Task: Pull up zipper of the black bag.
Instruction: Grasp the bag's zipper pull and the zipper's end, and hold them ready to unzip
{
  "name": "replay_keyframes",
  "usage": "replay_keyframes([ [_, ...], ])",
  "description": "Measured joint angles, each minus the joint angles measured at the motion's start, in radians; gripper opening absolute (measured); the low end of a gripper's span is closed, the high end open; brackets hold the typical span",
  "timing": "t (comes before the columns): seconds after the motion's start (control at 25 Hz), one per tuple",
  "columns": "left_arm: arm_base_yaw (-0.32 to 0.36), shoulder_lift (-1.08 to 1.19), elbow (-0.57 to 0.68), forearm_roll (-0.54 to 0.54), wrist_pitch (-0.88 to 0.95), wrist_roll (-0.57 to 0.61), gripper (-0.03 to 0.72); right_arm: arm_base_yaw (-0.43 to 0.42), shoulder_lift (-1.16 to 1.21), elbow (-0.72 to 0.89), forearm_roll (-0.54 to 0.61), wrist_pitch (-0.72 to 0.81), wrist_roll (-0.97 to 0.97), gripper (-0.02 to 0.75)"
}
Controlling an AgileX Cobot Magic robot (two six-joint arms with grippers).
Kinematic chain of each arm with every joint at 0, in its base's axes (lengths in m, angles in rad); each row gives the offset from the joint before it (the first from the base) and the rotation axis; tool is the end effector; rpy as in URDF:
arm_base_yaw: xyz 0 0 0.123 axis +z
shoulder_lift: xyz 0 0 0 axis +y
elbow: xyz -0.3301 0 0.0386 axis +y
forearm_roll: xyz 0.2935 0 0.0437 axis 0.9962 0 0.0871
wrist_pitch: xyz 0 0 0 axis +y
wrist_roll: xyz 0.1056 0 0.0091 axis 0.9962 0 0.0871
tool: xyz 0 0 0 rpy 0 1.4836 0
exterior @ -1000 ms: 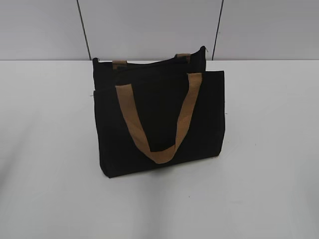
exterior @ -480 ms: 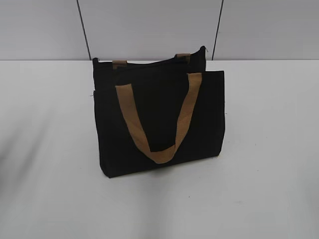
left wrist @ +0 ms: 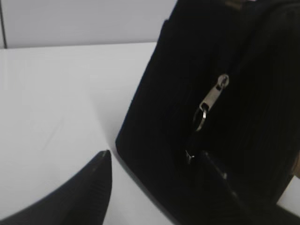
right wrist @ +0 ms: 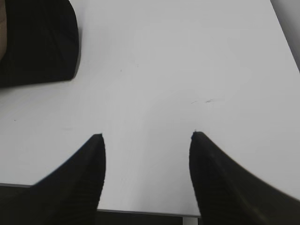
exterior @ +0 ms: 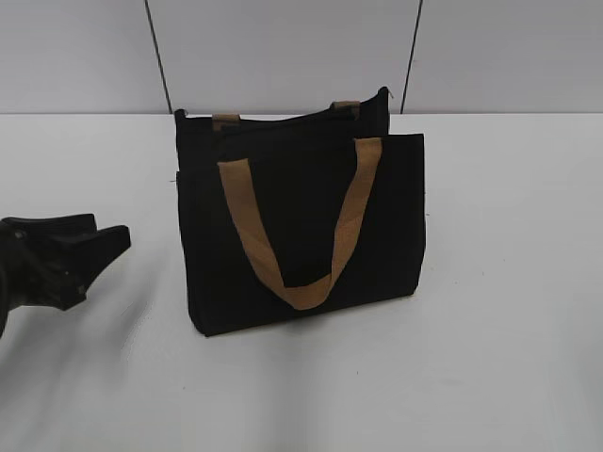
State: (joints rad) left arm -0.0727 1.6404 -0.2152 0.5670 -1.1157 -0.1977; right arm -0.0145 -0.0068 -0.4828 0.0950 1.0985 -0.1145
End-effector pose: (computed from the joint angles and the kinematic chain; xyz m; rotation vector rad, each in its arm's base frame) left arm 0.2318 -0.0681 0.1386 0.4809 1.7882 -0.4661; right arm -0.0002 0.0090 0.2834 -0.1104 2.0859 0.0364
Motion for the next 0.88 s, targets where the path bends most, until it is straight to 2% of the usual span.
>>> replay_keyframes([
  [0.2, 0.000, 0.147, -0.097, 0.142, -0.019, -0.015, 0.435, 0.000, 0.000, 0.000, 0.000, 0.000, 0.000, 0.445],
  [0.36, 0.000, 0.167, -0.180, 0.323, 0.046, -0.140, 0.435, 0.000, 0.000, 0.000, 0.000, 0.000, 0.000, 0.445],
  [0.44, 0.000, 0.171, -0.210, 0.375, 0.067, -0.186, 0.435, 0.000, 0.000, 0.000, 0.000, 0.000, 0.000, 0.445],
  [0.72, -0.002, 0.213, -0.273, 0.447, 0.115, -0.243, 0.435, 0.000, 0.000, 0.000, 0.000, 0.000, 0.000, 0.445],
  [0.88, -0.038, 0.248, -0.336, 0.467, 0.140, -0.244, 0.435, 0.000, 0.000, 0.000, 0.000, 0.000, 0.000, 0.445],
])
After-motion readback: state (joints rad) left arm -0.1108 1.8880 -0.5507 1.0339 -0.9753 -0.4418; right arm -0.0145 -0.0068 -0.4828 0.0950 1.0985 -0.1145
